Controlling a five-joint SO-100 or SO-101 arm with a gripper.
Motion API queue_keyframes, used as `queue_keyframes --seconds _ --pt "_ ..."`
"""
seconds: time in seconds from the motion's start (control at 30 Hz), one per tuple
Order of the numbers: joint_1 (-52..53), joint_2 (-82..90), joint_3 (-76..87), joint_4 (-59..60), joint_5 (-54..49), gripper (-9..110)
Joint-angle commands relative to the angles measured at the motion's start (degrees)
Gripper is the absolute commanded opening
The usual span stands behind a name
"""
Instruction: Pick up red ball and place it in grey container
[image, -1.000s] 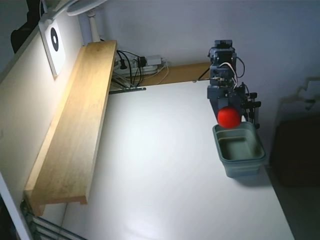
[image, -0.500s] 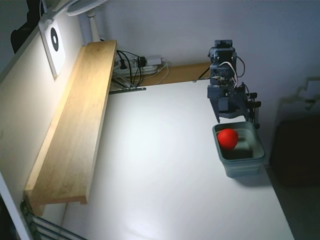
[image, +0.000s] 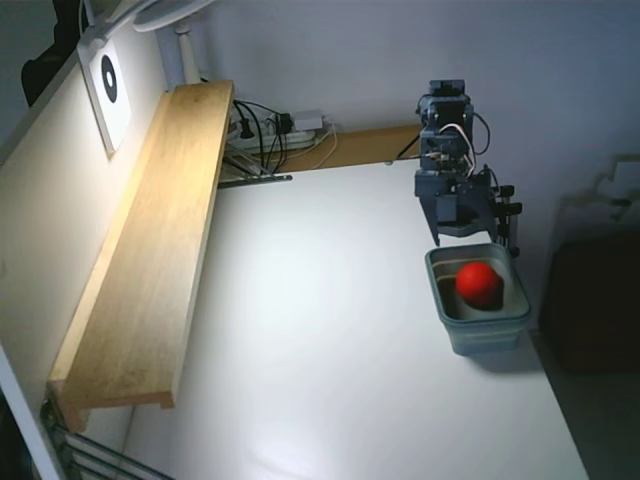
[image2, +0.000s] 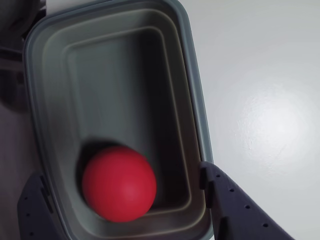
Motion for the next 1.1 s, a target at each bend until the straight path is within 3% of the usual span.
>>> queue_keyframes --seconds 0.0,0.47,1.07 --pt "-1.4 1.2 -2.5 1.3 0.1 38" --pt "4.1 3.1 -1.9 2.3 0.1 35" --pt "23.7 9.9 0.4 6.0 0.1 26"
